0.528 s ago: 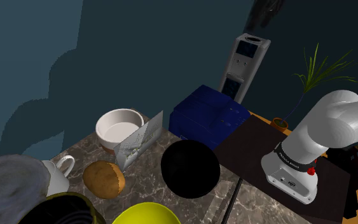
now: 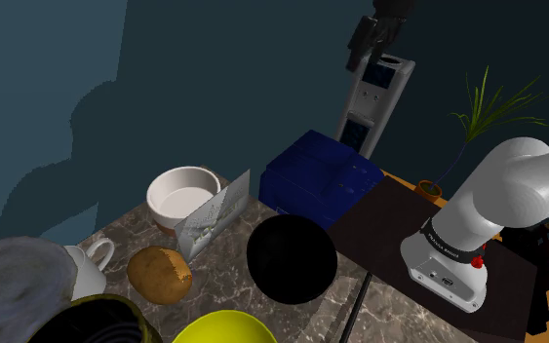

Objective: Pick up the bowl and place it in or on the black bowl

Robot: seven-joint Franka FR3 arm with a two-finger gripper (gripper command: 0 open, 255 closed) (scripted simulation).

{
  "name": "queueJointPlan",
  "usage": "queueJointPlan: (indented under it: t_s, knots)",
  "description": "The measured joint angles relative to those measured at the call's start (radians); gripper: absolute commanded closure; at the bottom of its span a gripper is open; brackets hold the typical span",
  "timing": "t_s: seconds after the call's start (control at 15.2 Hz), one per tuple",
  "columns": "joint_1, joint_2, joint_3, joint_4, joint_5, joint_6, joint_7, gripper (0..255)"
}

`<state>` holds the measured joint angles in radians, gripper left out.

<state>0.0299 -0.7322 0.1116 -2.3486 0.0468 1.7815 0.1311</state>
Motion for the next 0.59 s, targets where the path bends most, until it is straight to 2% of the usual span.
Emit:
queueJointPlan:
  t_s: [0.59]
  knots:
    - [0.03, 0.194, 0.15, -0.021, 0.045, 0.21, 0.151, 0]
